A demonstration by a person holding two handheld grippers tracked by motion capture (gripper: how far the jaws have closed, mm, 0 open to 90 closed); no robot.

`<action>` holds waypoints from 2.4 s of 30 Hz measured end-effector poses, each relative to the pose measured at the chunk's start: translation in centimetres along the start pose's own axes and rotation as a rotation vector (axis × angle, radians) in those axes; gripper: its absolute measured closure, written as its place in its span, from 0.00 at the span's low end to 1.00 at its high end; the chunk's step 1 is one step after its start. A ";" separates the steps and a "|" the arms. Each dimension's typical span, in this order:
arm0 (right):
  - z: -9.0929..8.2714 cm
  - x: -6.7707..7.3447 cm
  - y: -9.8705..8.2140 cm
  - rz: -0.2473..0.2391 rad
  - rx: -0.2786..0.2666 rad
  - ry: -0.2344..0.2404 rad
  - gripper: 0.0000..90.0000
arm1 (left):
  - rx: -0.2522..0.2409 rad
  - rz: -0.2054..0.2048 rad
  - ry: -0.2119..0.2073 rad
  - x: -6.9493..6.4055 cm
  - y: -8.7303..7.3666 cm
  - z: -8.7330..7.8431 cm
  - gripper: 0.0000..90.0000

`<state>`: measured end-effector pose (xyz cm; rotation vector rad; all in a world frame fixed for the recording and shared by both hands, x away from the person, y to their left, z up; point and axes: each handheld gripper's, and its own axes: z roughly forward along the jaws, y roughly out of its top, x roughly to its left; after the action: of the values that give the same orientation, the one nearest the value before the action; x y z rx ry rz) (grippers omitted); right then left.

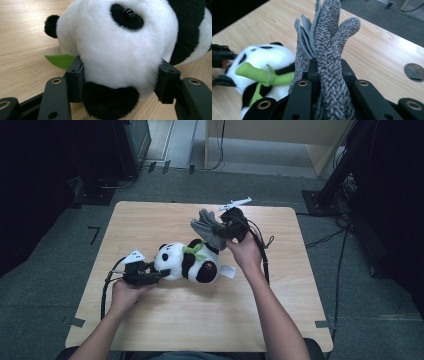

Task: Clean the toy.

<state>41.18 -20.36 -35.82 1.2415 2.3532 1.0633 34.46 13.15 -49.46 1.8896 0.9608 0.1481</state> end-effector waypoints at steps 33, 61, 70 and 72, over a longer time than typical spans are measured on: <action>1.2 -2.8 -6.6 0.111 -0.121 0.067 0.85 | 0.003 0.036 -0.034 0.3 -0.1 0.2 0.42; -1.0 -5.9 -8.2 0.195 -0.202 0.047 0.86 | 0.008 0.023 -0.031 0.4 0.1 0.2 0.41; -1.9 -3.8 -5.8 0.139 -0.261 0.114 0.85 | 0.009 0.037 -0.015 0.0 -0.2 0.1 0.41; -1.4 -3.1 -5.5 0.137 -0.265 0.152 0.85 | 0.011 0.041 -0.009 -0.1 -0.3 0.1 0.41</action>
<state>39.02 -25.50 -39.12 1.2751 2.1646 1.5067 34.30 13.12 -49.73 1.9191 0.9181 0.1588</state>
